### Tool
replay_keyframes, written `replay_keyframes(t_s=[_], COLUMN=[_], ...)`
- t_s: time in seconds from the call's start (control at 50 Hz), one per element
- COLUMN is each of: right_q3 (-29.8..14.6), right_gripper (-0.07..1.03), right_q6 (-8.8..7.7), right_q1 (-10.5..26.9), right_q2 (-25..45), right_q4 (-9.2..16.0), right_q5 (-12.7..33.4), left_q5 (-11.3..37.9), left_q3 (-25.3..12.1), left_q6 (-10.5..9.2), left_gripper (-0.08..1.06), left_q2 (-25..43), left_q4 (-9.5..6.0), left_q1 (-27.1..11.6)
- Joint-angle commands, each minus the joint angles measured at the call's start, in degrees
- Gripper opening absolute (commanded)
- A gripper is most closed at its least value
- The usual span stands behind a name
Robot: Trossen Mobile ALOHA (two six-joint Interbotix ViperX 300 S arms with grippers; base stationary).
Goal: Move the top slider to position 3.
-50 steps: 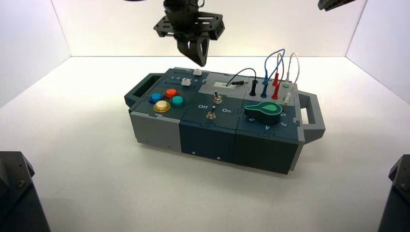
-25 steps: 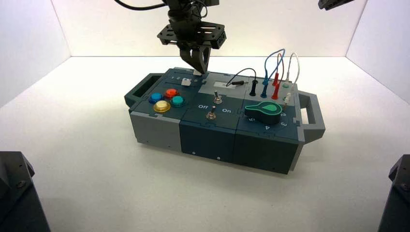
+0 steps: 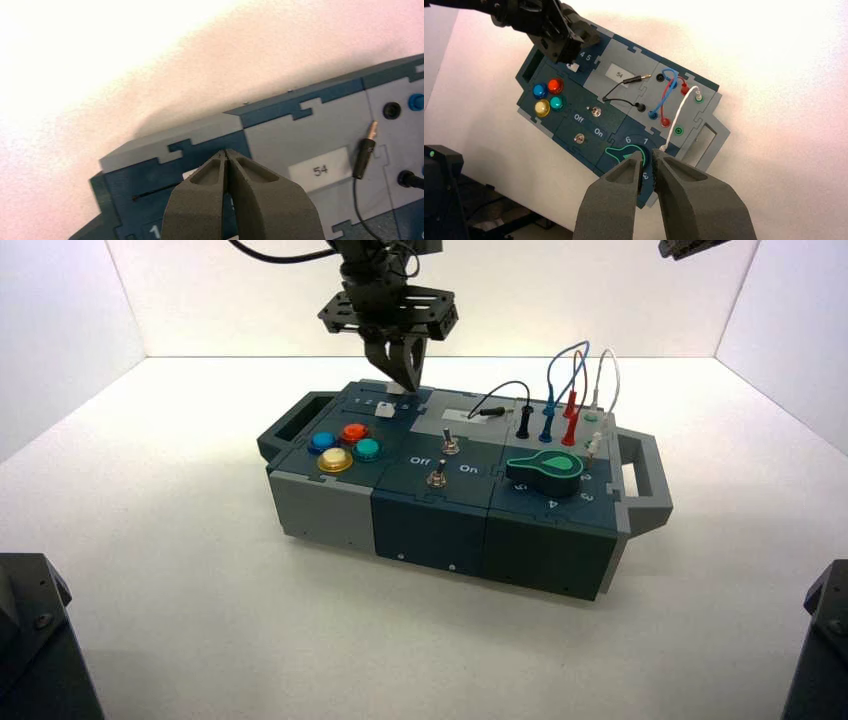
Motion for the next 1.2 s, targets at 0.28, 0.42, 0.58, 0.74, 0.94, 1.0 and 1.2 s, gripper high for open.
replay_keyframes(t_s=[0.28,0.42,0.58,0.74,0.94,1.0,1.2], right_q3=[-1.76,-1.67,-1.67,-1.58,-1.49,-1.32,-1.14], right_gripper=[0.12,0.12,0.12,0.12,0.12,0.12,0.12], right_q6=[-0.09,-0.09,-0.09,-0.09,-0.09,-0.18,-0.18], right_q1=[-0.26,-0.26,-0.26,-0.26,-0.26,-0.26,-0.26], right_q2=[0.0,0.0,0.0,0.0,0.0,0.0,0.0], right_q4=[0.18,0.18,0.09,0.09,-0.18,-0.18,-0.09], right_q5=[-0.18,-0.18,-0.18,-0.18,-0.35,-0.62,-0.79], left_q5=[0.35,0.62,0.79,0.88,1.76,2.02,3.96], left_q3=[-2.46,-2.37,-2.02,-2.02,-2.72,-3.16,-6.24], left_q6=[0.44,0.44,0.44,0.44,0.44,0.44,0.44], left_gripper=[-0.03,-0.03,-0.03,-0.03,-0.03,-0.03,-0.03], left_q2=[-0.7,-0.26,-0.18,-0.18,-0.26,-0.44,-1.23], left_q4=[0.26,0.44,0.44,0.44,0.44,0.35,0.35], left_q1=[0.97,1.32,1.76,1.85,1.76,1.49,0.26])
